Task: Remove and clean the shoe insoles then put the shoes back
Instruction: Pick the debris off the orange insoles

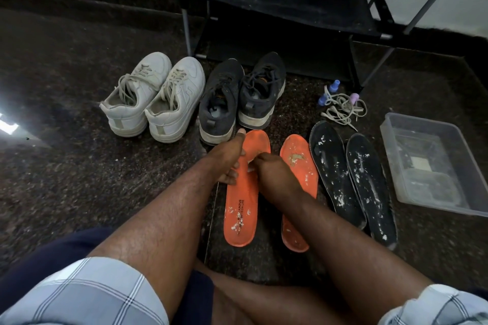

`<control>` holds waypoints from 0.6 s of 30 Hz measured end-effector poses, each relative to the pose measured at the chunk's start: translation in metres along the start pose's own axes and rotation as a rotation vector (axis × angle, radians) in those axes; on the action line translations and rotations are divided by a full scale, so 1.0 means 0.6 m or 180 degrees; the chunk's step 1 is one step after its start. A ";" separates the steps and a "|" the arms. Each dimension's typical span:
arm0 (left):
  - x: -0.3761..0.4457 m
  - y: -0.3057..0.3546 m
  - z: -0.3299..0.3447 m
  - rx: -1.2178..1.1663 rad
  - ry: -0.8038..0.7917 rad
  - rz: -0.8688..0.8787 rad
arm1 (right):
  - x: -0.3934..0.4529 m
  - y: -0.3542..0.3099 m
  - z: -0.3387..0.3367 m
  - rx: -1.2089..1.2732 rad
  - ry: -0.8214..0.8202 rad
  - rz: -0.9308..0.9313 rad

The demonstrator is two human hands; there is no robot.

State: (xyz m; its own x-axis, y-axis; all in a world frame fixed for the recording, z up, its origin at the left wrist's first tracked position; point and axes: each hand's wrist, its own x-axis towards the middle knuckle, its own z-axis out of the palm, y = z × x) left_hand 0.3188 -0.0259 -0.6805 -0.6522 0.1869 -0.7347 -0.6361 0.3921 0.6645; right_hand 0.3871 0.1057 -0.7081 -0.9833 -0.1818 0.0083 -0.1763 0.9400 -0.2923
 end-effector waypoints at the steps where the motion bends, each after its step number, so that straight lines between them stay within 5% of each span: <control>1: -0.001 0.000 0.000 -0.0009 -0.0014 -0.0003 | -0.002 -0.013 -0.001 0.0048 -0.0117 -0.0121; 5: -0.002 -0.001 0.003 -0.0029 -0.0005 -0.0008 | -0.002 -0.017 -0.006 0.0258 -0.0198 -0.0445; 9: -0.001 -0.002 0.001 -0.0021 0.0013 -0.0003 | 0.006 0.019 -0.003 -0.0152 -0.0046 -0.0017; 14: -0.002 0.000 0.002 -0.0010 -0.0006 -0.0002 | -0.002 -0.021 -0.002 0.0008 -0.0297 -0.0511; 18: -0.002 -0.002 0.001 -0.0009 0.0010 -0.0003 | 0.010 0.018 -0.012 0.0057 -0.0233 -0.0016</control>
State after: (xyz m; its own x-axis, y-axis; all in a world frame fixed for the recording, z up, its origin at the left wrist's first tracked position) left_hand 0.3204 -0.0258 -0.6805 -0.6529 0.1838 -0.7348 -0.6379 0.3897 0.6642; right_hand 0.3791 0.1169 -0.7045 -0.9764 -0.2077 -0.0599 -0.1796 0.9338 -0.3094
